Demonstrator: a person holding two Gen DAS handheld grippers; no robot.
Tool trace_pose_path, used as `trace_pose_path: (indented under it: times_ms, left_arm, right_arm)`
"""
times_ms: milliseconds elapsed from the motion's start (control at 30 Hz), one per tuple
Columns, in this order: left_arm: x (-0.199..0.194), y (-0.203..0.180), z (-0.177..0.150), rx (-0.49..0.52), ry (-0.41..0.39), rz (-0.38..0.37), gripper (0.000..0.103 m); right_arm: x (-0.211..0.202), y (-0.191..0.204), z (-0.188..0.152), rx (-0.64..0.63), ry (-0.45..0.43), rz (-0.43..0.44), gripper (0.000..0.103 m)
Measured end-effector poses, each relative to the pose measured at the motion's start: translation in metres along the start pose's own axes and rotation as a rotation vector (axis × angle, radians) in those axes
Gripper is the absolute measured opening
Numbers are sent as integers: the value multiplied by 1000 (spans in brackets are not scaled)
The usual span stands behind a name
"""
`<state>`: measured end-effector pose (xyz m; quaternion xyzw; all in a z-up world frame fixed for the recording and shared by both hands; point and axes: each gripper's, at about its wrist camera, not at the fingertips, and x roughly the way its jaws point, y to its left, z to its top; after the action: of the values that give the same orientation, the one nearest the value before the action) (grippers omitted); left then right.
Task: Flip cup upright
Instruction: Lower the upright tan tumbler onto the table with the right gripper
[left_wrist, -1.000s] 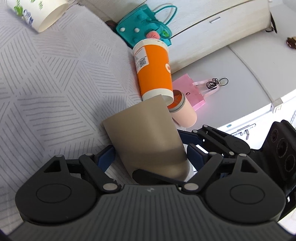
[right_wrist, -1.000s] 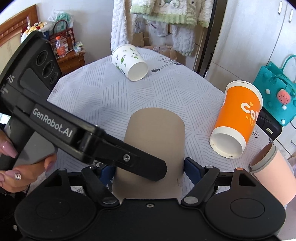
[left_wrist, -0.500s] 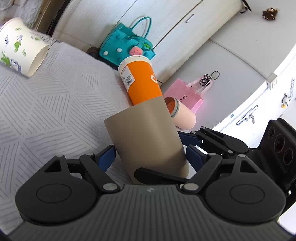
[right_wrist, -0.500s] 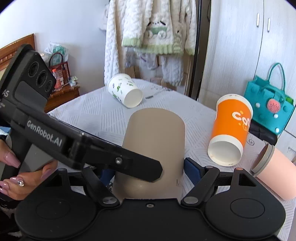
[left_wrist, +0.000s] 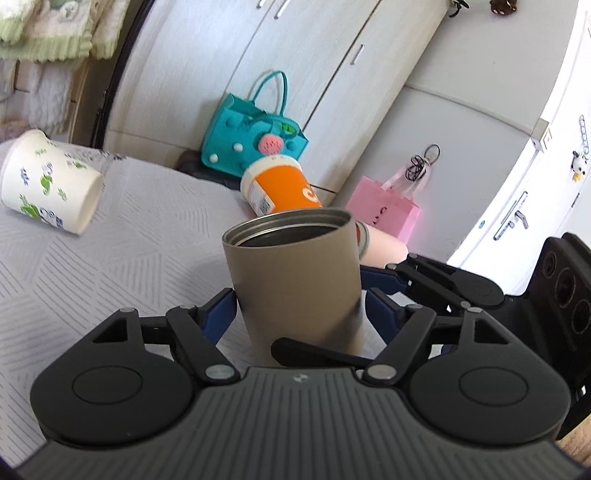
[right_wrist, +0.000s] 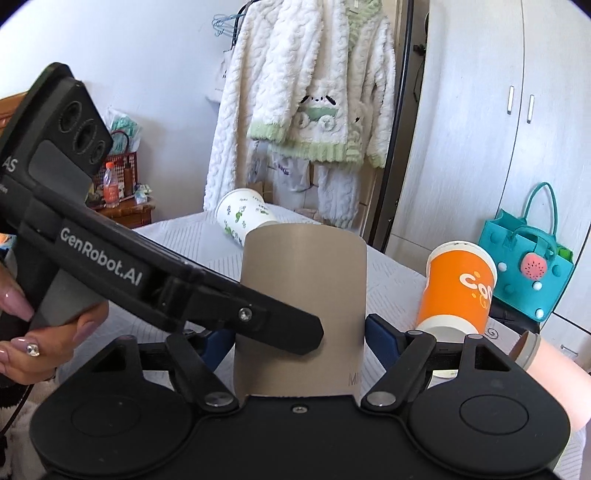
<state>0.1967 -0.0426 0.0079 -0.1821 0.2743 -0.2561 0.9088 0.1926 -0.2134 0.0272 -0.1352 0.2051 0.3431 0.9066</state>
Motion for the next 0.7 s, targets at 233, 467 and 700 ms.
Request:
trace_pose_path:
  times_ms: [233,467,700]
  left_arm:
    - [1,-2,7,65,-27,49,76]
    - [12,-5,24,157,-37,87,74]
    - [20,2,33,169,-58,65,74]
  right_arm:
    - [11,1,-4,-21,-55,-10,81]
    - [28,-13,-1,54,-82,-13,81]
    - [36,-20,-3,98,-121,-33,81]
